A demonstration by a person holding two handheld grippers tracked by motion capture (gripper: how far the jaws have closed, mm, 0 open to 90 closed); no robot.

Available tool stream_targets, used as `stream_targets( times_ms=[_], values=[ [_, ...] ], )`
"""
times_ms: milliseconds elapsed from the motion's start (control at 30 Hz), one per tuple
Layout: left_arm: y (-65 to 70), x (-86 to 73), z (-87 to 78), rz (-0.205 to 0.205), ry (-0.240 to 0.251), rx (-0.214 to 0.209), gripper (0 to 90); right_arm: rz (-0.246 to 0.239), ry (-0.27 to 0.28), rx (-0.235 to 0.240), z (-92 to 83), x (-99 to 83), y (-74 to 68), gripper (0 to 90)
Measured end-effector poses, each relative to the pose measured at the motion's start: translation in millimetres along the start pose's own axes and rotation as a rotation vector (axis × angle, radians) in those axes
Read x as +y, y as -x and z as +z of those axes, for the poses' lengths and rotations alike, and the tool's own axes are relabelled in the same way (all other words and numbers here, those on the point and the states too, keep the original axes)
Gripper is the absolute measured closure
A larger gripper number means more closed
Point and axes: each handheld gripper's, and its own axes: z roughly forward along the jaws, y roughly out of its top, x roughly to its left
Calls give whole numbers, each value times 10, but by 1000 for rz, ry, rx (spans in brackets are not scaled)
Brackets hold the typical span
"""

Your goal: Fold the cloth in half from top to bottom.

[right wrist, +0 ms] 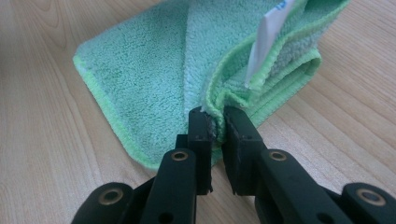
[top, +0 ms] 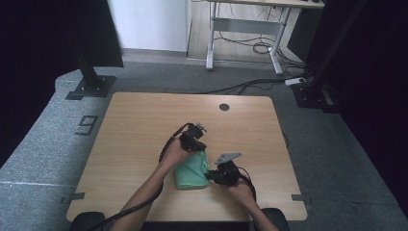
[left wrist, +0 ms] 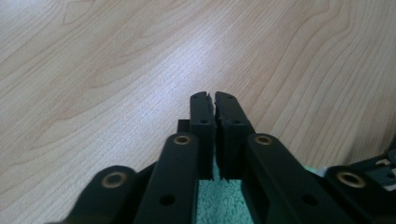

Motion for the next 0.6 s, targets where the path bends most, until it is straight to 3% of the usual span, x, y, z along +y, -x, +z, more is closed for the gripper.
stream_targets(
  times_ms=[300,600],
  values=[
    [52,-102,-285,12,44,14,883,-13,2,-6,-3,7,1,793],
    [132,-373,-587,9,95,19,882,-13,32,-15,-46,10,6,674]
  ],
)
